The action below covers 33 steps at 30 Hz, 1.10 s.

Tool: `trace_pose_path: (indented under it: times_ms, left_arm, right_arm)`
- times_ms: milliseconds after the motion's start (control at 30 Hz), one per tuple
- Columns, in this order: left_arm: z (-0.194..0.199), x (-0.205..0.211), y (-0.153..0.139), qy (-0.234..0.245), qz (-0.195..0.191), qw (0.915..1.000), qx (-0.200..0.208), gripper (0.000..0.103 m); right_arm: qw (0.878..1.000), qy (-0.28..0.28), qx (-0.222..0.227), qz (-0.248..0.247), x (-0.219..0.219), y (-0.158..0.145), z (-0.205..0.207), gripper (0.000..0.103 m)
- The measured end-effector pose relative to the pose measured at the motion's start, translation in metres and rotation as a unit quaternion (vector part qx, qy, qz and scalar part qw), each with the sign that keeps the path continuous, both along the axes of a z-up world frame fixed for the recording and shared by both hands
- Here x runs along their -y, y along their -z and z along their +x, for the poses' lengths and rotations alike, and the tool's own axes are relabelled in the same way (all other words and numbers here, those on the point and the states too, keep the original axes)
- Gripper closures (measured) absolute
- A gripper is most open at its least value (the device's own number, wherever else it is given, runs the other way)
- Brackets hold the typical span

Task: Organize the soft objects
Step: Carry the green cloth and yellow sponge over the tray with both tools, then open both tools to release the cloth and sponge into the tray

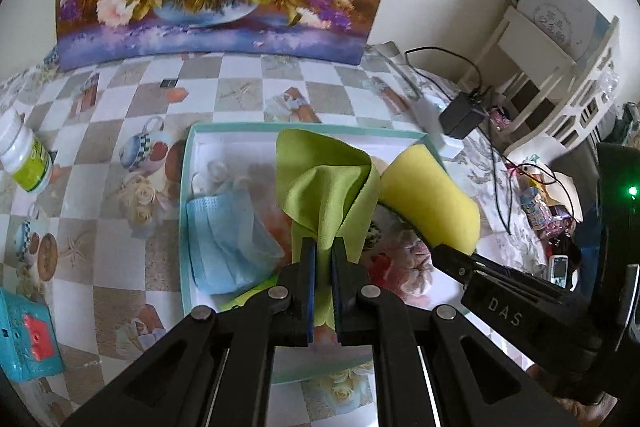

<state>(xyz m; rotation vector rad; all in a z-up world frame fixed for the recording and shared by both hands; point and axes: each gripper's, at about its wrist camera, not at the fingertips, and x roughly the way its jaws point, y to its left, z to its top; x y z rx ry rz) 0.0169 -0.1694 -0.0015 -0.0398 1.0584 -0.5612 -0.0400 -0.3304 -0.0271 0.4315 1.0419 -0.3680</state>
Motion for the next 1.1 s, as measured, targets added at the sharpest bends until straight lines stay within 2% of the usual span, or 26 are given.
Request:
trace_pose_path:
  times_ms: [133,333,633,733,800,867,933,1000,1033,1100]
  left_arm:
    - [0.008,-0.005,0.015,-0.015,-0.004,0.9995,-0.027,0.096]
    - [0.012,-0.011,0.031,-0.034,0.017,0.9973,-0.063,0.096]
    - [0.014,-0.016,0.04,-0.045,0.034,0.9946,-0.087,0.094]
    - [0.013,-0.017,0.037,-0.043,0.035,0.9943,-0.092,0.083]
    - [0.013,-0.017,0.034,-0.042,0.036,0.9943,-0.091,0.073]
    - [0.012,-0.018,0.028,-0.042,0.039,0.9947,-0.085,0.071]
    - [0.011,-0.02,0.022,-0.041,0.04,0.9951,-0.081,0.067]
    - [0.011,-0.024,0.014,-0.045,0.035,0.9956,-0.074,0.053]
    - [0.011,-0.025,0.011,-0.048,0.035,0.9958,-0.07,0.05]
    - [0.011,-0.032,0.003,-0.063,0.043,0.9956,-0.056,0.038]
  right_arm:
    - [1.0,-0.003,-0.013,0.004,-0.001,0.008,0.004,0.074]
    - [0.999,-0.007,-0.033,0.009,-0.003,0.019,0.007,0.074]
    - [0.998,-0.018,-0.065,0.008,-0.009,0.03,0.011,0.073]
    - [0.997,-0.024,-0.072,0.003,-0.012,0.03,0.012,0.071]
    - [0.997,-0.028,-0.074,-0.001,-0.014,0.029,0.012,0.063]
    - [0.997,-0.029,-0.072,-0.007,-0.015,0.025,0.012,0.053]
    - [0.997,-0.032,-0.067,-0.012,-0.017,0.02,0.011,0.052]
    - [0.997,-0.036,-0.062,-0.017,-0.02,0.013,0.01,0.052]
    - [0.997,-0.037,-0.059,-0.019,-0.02,0.01,0.009,0.052]
    - [0.998,-0.04,-0.049,-0.026,-0.022,0.001,0.007,0.045]
